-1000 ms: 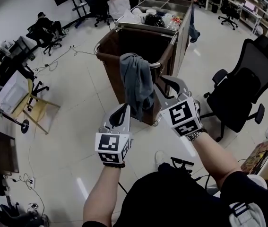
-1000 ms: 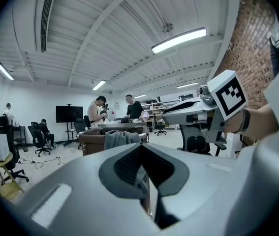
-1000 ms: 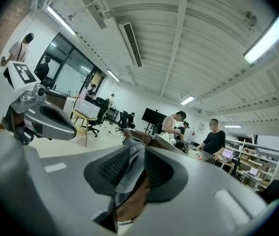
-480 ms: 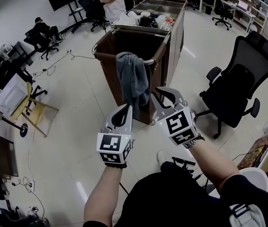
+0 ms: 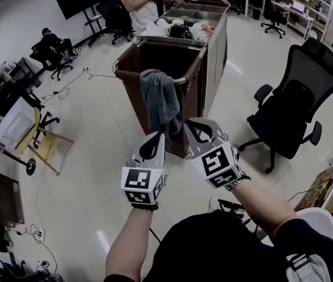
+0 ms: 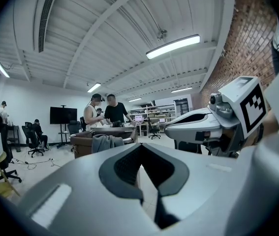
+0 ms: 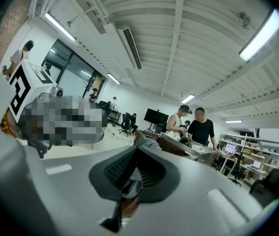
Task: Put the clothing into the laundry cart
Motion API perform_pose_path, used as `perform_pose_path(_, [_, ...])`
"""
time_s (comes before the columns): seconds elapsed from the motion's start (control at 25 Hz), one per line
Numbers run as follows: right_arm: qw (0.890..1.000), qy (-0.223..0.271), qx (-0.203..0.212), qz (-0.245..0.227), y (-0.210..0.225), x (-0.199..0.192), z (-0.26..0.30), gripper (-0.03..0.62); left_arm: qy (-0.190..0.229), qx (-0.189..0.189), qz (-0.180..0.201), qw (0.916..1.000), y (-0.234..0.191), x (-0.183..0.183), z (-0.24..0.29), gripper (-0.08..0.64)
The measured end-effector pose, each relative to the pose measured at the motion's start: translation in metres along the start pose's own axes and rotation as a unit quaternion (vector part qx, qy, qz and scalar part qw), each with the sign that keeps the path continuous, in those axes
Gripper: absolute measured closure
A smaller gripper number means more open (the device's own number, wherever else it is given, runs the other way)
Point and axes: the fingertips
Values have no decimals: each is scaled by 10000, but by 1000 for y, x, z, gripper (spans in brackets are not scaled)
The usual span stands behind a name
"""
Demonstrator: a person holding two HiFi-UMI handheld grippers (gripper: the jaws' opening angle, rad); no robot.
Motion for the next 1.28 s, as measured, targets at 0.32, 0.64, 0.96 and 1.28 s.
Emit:
perform_pose_path(0.32, [10000, 58, 1, 16, 5, -6, -6, 592, 46, -25, -43, 10000, 9, 5, 9, 558])
perform_pose_path(0.64, [9999, 148, 15, -10, 8, -5, -14, 592, 91, -42, -38, 9999, 18, 13, 11, 558])
perform_pose_path(0.96, [9998, 196, 88, -8, 4, -11, -16, 592, 73, -34, -2, 10000, 27, 10, 10, 558])
perform_pose_path(1.28, [9997, 208, 145, -20, 4, -14, -18, 592, 28, 3, 8, 10000, 30, 9, 12, 558])
Point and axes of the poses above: the fingertips, and each gripper's own axes: z forward along the fingers, y to its right, x out of its top, and after that the axes turned 14 degrees about -y, right-handed
